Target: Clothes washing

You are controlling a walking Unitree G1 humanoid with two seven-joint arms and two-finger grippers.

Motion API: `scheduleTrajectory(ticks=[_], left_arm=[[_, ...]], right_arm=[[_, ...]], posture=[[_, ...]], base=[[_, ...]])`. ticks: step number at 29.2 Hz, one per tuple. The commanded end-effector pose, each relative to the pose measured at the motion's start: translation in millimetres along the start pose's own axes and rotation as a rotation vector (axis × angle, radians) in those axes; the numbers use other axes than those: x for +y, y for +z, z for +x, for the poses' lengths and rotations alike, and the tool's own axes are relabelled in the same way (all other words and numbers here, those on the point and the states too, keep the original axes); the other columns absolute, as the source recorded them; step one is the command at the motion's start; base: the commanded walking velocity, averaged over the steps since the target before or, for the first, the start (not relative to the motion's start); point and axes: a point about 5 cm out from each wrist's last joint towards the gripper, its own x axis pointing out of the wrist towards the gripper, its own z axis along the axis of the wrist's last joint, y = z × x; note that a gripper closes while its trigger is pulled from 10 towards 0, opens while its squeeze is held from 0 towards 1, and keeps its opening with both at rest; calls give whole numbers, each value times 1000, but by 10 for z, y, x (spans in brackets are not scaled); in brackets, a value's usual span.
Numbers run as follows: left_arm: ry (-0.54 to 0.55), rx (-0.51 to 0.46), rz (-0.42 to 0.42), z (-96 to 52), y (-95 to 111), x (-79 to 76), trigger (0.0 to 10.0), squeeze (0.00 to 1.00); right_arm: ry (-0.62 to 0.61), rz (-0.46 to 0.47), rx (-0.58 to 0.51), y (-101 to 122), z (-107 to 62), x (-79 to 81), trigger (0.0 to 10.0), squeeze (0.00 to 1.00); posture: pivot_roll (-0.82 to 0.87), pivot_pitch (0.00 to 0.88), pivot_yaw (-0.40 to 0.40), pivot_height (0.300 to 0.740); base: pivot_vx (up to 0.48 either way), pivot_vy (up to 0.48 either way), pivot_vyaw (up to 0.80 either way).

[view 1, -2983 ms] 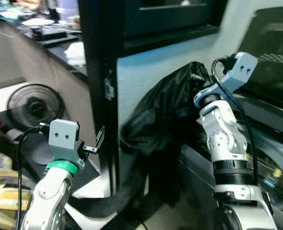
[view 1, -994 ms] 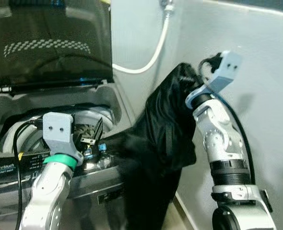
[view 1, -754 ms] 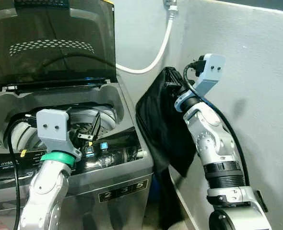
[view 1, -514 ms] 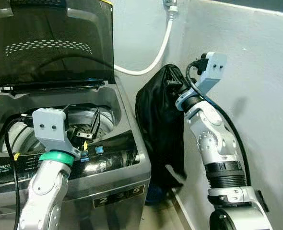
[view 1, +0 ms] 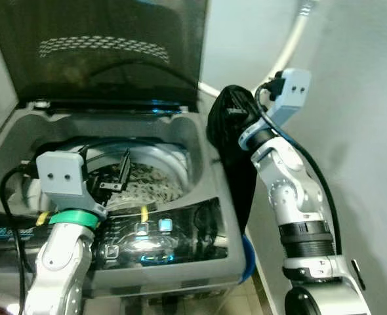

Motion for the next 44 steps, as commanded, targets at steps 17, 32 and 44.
scheduleTrajectory(ticks=[17, 32, 44], left_arm=[[-20, -12, -10, -15, 19, -63, 10000, 0], [10, 4, 12, 14, -16, -12, 10000, 0], [-16, -16, 20, 25, 26, -44, 10000, 0]], right_arm=[[27, -11, -41, 109, -14, 19, 10000, 0], [163, -49, -63, 301, 221, 237, 10000, 0], [154, 376, -598, 1978, 569, 263, 10000, 0]], posture=[[97, 18, -12, 740], [86, 20, -2, 740], [103, 30, -13, 740]], base=[[0, 119, 0], [0, 0, 0], [0, 0, 0]])
